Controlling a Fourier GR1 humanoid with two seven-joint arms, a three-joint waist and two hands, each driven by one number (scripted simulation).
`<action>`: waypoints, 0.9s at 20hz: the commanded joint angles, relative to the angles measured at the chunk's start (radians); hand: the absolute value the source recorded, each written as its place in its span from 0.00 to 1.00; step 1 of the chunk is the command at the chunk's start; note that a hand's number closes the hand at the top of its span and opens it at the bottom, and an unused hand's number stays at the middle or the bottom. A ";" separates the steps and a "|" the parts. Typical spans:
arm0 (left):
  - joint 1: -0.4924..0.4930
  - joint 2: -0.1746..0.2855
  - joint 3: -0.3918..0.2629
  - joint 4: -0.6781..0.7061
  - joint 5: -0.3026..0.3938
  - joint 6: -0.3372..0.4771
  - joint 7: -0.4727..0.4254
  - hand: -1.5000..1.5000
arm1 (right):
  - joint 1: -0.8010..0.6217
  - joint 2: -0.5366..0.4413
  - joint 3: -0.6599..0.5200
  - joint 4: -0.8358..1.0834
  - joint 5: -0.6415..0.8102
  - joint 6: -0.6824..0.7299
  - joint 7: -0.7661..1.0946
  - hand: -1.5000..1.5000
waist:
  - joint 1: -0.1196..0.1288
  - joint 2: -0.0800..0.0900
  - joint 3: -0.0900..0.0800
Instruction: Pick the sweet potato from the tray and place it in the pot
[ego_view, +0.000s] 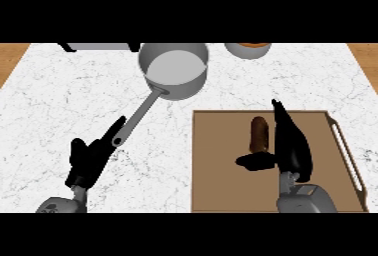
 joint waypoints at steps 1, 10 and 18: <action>-0.009 -0.046 -0.028 0.006 -0.049 0.029 -0.009 0.50 | 0.012 0.036 -0.064 0.163 -0.049 -0.145 -0.154 0.00 | 0.003 0.003 0.000; 0.004 -0.053 0.037 0.039 -0.059 -0.046 -0.036 0.50 | -0.003 -0.019 -0.194 0.271 -0.199 -0.111 -0.331 0.00 | 0.001 0.001 0.000; -0.029 -0.067 0.033 -0.014 -0.071 -0.018 0.054 0.50 | 0.029 0.008 -0.137 0.359 -0.164 -0.158 -0.449 1.00 | 0.002 0.001 0.000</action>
